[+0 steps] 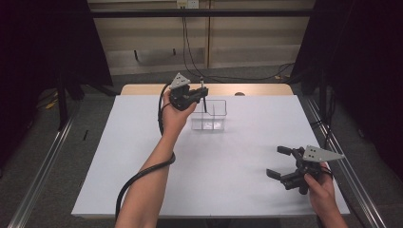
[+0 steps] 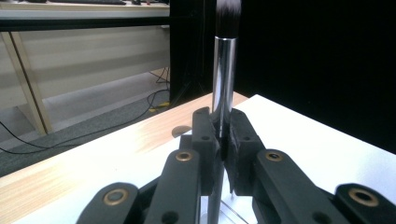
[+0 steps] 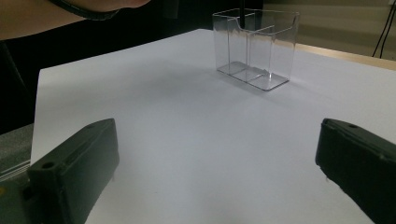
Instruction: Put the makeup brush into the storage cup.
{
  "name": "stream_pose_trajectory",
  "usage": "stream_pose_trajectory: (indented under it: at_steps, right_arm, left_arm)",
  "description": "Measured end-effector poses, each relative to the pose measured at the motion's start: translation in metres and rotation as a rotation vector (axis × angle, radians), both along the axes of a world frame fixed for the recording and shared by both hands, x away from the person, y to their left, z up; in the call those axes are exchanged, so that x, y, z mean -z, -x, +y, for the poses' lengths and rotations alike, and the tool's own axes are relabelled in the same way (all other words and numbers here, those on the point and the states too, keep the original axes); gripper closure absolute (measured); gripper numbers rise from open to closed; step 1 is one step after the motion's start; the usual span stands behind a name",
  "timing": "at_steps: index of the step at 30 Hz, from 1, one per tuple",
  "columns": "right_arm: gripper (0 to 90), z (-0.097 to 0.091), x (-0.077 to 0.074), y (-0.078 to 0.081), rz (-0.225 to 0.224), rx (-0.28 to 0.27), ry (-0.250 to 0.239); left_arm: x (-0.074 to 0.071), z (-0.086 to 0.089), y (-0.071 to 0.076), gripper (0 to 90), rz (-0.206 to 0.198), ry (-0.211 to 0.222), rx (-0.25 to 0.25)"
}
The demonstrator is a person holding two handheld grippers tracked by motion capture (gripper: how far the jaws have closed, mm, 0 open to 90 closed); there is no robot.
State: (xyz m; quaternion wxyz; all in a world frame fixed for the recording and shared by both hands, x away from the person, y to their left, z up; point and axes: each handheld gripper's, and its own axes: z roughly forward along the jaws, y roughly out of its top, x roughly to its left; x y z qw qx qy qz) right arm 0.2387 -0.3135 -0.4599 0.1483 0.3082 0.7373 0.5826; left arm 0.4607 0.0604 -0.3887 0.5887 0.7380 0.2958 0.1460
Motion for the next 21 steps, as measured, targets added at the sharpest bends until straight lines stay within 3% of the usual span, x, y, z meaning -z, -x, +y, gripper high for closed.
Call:
stream_pose_trajectory:
  at_steps: [21]
  right_arm:
    - [0.0,0.0005,0.0001,-0.0003,0.001,-0.004,0.001]
  left_arm:
    - [0.0069,0.0020,0.0015,83.4,0.017,0.003,0.004]
